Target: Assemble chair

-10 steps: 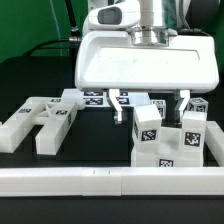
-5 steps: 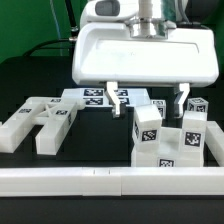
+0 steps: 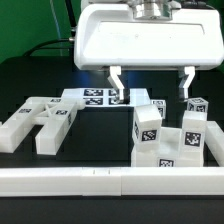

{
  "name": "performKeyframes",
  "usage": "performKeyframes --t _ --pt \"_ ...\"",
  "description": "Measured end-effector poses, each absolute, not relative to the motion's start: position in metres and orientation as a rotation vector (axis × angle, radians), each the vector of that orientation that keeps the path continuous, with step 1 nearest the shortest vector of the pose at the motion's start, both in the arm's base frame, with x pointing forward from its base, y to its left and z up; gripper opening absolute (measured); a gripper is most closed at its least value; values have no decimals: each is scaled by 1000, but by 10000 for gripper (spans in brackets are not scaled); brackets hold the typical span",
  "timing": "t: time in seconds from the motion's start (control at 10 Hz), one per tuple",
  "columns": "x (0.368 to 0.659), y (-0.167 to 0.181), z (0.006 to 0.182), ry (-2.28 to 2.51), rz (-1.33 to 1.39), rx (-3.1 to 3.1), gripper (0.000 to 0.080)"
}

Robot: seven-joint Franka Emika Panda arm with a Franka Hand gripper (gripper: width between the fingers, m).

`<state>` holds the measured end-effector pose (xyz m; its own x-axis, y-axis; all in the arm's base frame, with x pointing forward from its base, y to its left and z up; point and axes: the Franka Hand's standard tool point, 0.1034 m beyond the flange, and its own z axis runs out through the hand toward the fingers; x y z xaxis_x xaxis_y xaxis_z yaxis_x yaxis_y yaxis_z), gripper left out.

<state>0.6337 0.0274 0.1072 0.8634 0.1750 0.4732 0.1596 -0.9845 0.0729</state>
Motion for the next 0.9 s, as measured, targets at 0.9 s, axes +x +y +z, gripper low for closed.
performKeyframes --t 0.9 --pt "640 36 97 265 -217 3226 649"
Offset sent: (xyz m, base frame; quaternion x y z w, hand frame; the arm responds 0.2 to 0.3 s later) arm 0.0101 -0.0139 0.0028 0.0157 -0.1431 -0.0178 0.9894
